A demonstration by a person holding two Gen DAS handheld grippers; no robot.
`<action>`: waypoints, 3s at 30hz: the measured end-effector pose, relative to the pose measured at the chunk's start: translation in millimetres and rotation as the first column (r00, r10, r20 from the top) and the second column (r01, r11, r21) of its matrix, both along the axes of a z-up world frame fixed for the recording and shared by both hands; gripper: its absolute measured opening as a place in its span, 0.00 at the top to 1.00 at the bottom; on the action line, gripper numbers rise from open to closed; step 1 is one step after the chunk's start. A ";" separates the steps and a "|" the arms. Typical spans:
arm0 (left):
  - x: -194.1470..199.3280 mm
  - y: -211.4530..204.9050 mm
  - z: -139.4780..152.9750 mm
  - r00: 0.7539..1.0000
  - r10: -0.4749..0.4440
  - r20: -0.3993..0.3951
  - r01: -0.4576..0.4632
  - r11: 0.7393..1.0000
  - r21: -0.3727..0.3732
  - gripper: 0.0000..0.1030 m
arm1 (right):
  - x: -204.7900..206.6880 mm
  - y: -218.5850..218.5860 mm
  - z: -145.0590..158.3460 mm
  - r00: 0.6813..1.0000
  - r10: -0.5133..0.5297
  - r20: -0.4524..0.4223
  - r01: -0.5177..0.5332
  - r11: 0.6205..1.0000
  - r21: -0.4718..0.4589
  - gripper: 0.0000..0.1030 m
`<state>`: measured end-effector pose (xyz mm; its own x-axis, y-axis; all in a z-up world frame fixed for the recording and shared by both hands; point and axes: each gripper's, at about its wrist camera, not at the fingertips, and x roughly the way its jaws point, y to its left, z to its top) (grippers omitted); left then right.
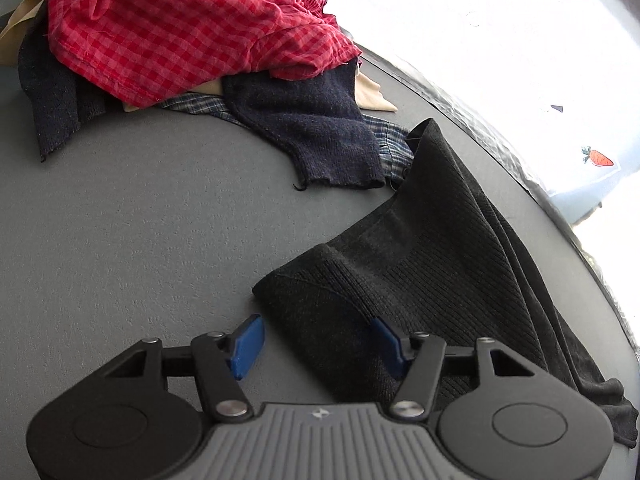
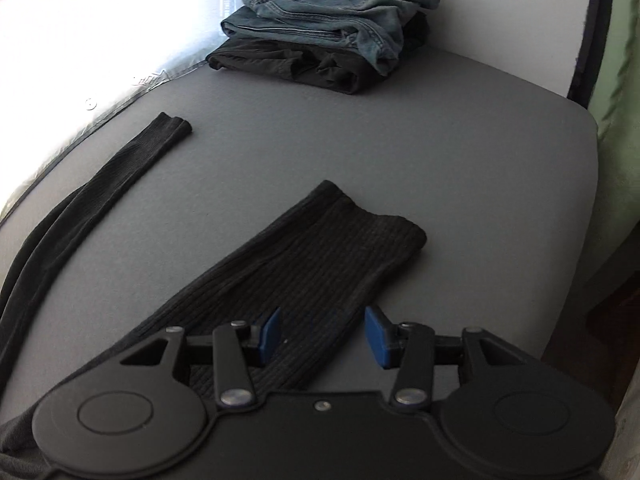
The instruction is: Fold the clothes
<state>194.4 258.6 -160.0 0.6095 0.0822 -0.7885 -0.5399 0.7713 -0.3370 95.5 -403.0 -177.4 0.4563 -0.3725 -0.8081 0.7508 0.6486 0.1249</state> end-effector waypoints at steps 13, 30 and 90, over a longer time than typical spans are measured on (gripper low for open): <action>1.0 -13.9 5.3 0.994 0.105 0.028 -0.107 0.992 0.071 0.96 | 14.5 -48.6 -3.6 1.000 0.021 0.002 -0.021 1.000 0.014 0.96; -60.7 -19.3 86.2 0.988 0.111 0.108 -0.125 0.983 0.138 0.96 | 25.8 -67.8 71.1 0.970 0.036 0.241 -0.031 0.999 -0.024 0.98; 142.8 -147.8 -9.6 0.972 -0.075 -0.221 0.145 0.937 0.319 0.00 | 274.2 -45.0 -0.4 0.929 0.359 0.086 -0.331 0.913 -0.237 0.92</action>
<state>337.2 110.7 -169.6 0.4598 0.3010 -0.8355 -0.4750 0.8783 0.0550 369.7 -448.0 -177.8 0.6796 -0.3311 -0.6546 0.4626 0.8860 0.0322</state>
